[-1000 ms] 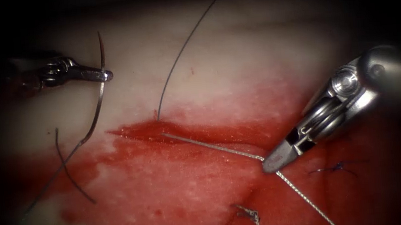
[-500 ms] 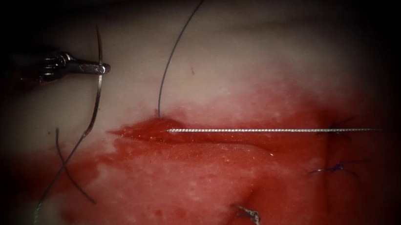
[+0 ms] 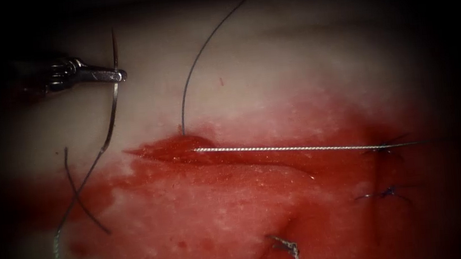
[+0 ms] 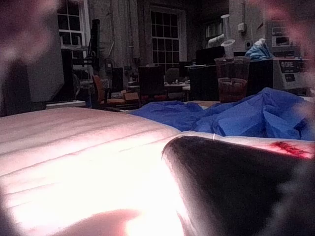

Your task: Wound Closure

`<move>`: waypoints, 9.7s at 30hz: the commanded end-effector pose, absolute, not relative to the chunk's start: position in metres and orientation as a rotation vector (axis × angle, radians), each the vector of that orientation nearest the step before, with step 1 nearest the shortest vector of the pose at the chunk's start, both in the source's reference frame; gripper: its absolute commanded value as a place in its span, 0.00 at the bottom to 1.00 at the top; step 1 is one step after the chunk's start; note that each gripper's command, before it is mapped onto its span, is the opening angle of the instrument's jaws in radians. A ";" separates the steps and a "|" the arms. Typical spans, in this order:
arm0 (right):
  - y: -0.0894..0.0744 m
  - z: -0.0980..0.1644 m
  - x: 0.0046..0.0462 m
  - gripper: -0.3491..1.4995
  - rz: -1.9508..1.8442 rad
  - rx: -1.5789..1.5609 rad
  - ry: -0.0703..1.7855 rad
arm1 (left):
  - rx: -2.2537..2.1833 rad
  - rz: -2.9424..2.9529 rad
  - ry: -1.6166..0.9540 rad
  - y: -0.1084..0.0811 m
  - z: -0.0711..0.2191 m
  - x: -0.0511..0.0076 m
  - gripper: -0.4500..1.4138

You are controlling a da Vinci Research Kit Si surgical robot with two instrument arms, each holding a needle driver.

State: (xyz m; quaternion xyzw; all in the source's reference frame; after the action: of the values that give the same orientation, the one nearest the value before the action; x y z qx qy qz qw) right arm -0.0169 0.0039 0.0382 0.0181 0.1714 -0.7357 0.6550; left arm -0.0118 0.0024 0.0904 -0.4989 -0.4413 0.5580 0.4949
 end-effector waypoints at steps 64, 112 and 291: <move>0.005 0.036 0.0187 0.85 -1.295 -0.302 0.710 | -1.215 1.350 -1.039 0.004 0.089 -0.0122 0.00; 0.012 0.028 0.0155 0.55 -2.087 -0.344 0.466 | -1.213 1.346 -1.038 0.004 0.089 -0.0124 0.00; 0.005 0.040 0.0401 0.77 -2.362 -0.021 1.183 | -1.210 1.373 -1.050 0.003 0.089 -0.0126 0.00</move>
State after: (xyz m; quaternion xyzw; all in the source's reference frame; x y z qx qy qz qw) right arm 0.0393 0.0041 0.0414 -0.0043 0.4387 -0.8644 0.2456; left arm -0.0126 0.0019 0.0894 -0.4946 -0.4354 0.5665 0.4948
